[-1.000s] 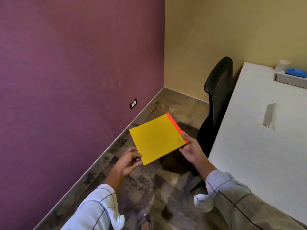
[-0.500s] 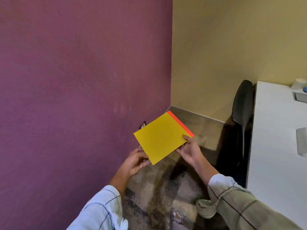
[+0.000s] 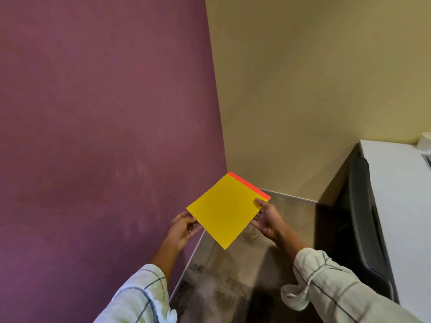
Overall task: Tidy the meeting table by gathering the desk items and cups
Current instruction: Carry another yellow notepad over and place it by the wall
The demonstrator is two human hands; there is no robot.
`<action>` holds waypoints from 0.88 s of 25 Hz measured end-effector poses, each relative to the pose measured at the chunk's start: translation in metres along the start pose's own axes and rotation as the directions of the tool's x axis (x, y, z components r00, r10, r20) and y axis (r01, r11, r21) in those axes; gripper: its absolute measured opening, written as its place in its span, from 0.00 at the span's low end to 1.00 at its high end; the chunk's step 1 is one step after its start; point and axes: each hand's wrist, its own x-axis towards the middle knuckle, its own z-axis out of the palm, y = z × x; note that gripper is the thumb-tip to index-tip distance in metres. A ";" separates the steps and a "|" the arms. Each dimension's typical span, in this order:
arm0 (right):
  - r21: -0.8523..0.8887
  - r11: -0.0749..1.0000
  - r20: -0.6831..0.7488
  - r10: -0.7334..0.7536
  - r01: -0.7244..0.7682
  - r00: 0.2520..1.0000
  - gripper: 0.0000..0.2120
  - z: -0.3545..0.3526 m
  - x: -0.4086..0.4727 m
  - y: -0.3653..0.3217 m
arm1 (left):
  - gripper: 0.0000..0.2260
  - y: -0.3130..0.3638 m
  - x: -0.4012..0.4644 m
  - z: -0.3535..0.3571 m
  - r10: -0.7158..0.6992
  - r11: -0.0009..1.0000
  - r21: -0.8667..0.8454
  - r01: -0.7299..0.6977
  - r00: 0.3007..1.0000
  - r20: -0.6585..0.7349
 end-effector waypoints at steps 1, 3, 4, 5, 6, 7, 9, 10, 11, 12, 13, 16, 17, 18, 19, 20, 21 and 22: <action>0.016 1.000 -0.032 -0.023 0.023 0.999 0.10 0.006 0.017 -0.018 | 0.12 0.013 0.019 0.017 -0.003 1.000 0.005 0.003 1.000 0.001; 0.025 0.993 -0.097 -0.116 0.118 0.989 0.09 0.010 0.047 -0.051 | 0.12 0.032 0.054 0.053 -0.002 1.000 0.012 0.002 1.000 0.016; 0.007 0.985 -0.135 -0.168 0.170 0.977 0.10 0.010 0.061 -0.067 | 0.12 0.038 0.071 0.071 -0.001 1.000 0.030 0.000 0.999 0.041; -0.004 0.976 -0.181 -0.216 0.219 0.959 0.09 0.008 0.078 -0.086 | 0.12 0.046 0.091 0.093 -0.002 0.999 0.041 -0.001 0.997 0.076; -0.005 0.967 -0.221 -0.250 0.255 0.943 0.09 0.006 0.091 -0.105 | 0.12 0.055 0.110 0.113 -0.008 0.999 0.038 0.004 0.995 0.096; -0.009 0.959 -0.257 -0.276 0.284 0.926 0.08 0.004 0.103 -0.124 | 0.12 0.063 0.130 0.134 -0.007 0.999 0.046 0.002 0.994 0.108; 0.009 0.947 -0.323 -0.302 0.322 0.897 0.06 -0.002 0.125 -0.159 | 0.13 0.074 0.170 0.175 -0.015 0.997 0.075 0.004 0.989 0.148; 0.025 0.940 -0.362 -0.310 0.342 0.879 0.05 -0.010 0.138 -0.177 | 0.13 0.077 0.193 0.197 -0.031 0.995 0.096 0.013 0.983 0.181; 0.035 0.932 -0.399 -0.319 0.362 0.860 0.05 -0.018 0.151 -0.195 | 0.12 0.079 0.214 0.220 -0.042 0.993 0.120 0.017 0.976 0.212; 0.040 0.922 -0.431 -0.332 0.385 0.839 0.05 -0.026 0.163 -0.213 | 0.11 0.082 0.235 0.243 -0.052 0.991 0.135 0.019 0.967 0.248; 0.040 0.912 -0.463 -0.345 0.408 0.817 0.05 -0.036 0.177 -0.233 | 0.11 0.086 0.257 0.269 -0.068 0.989 0.143 0.026 0.954 0.293; 0.062 0.871 -0.565 -0.372 0.487 0.736 0.07 -0.066 0.218 -0.290 | 0.10 0.093 0.327 0.354 -0.138 0.979 0.195 0.058 0.894 0.427; 0.065 0.857 -0.604 -0.374 0.511 0.704 0.08 -0.076 0.230 -0.309 | 0.09 0.095 0.348 0.386 -0.155 0.974 0.219 0.059 0.876 0.456; 0.072 0.843 -0.638 -0.372 0.533 0.674 0.07 -0.087 0.240 -0.329 | 0.09 0.097 0.367 0.419 -0.175 0.967 0.250 0.056 0.857 0.485; 0.077 0.833 -0.666 -0.366 0.547 0.650 0.06 -0.097 0.249 -0.348 | 0.09 0.097 0.382 0.451 -0.195 0.957 0.288 0.047 0.836 0.512; 0.084 0.817 -0.693 -0.363 0.570 0.623 0.05 -0.107 0.258 -0.370 | 0.09 0.097 0.398 0.486 -0.219 0.945 0.326 0.037 0.811 0.542; 0.092 0.803 -0.721 -0.354 0.588 0.596 0.04 -0.118 0.265 -0.388 | 0.09 0.097 0.409 0.517 -0.233 0.930 0.368 0.020 0.804 0.547; 0.094 0.791 -0.746 -0.346 0.604 0.569 0.04 -0.130 0.269 -0.405 | 0.09 0.095 0.419 0.546 -0.241 0.915 0.402 0.006 0.809 0.536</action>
